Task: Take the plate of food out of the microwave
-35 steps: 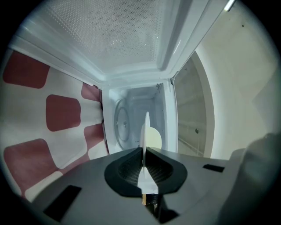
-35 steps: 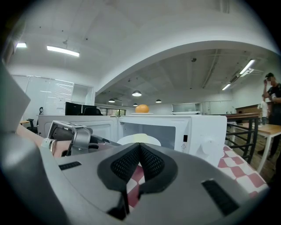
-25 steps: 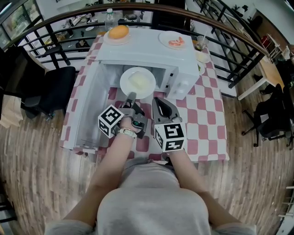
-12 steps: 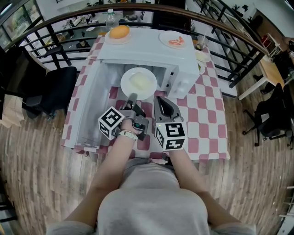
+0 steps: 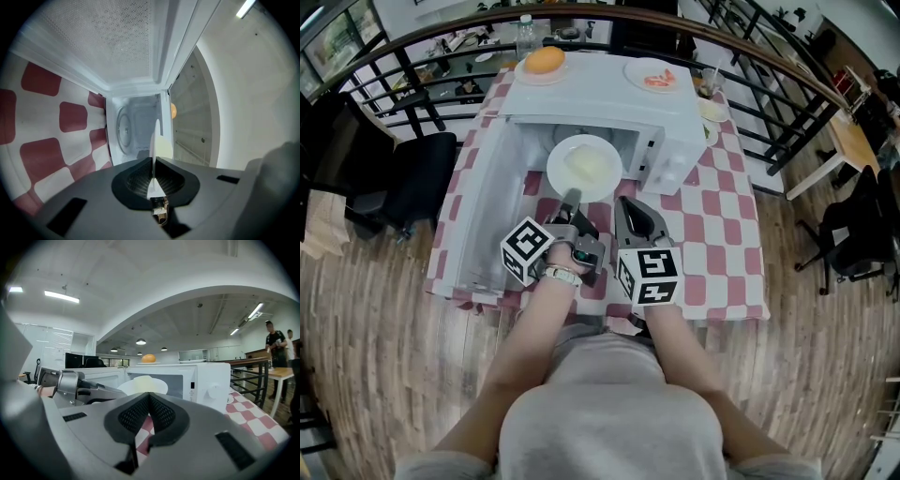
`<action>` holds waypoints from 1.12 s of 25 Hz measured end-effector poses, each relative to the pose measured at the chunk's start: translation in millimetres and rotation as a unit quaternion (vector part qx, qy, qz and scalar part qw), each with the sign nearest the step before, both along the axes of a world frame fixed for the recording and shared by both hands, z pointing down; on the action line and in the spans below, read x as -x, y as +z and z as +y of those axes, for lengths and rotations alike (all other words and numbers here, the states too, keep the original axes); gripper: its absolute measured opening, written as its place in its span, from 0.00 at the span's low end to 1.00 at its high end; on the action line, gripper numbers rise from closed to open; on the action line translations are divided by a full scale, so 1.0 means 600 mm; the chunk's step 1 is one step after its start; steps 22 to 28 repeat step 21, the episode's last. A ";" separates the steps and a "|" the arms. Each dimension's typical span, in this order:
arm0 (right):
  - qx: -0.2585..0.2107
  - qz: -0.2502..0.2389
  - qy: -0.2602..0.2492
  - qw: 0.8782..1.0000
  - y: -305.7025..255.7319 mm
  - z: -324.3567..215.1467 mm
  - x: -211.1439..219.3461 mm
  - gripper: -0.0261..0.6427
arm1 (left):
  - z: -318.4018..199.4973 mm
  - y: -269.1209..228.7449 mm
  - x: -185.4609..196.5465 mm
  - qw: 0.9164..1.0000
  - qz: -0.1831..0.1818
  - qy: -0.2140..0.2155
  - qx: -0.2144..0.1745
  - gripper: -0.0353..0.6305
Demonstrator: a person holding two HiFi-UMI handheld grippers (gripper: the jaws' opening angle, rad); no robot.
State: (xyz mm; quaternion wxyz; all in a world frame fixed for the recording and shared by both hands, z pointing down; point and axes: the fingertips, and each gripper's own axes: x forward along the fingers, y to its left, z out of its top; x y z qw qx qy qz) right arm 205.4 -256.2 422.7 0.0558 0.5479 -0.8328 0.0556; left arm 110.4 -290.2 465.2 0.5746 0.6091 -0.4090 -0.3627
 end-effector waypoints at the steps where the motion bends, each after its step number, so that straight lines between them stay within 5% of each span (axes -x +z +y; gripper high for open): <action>1: -0.001 0.000 0.000 1.000 -0.001 0.002 -0.001 0.07 | 0.002 -0.001 -0.001 1.000 0.001 0.000 0.000 0.08; 28: 0.000 0.007 -0.001 1.000 -0.003 0.024 -0.025 0.07 | 0.021 -0.004 -0.025 1.000 0.010 0.003 0.003 0.08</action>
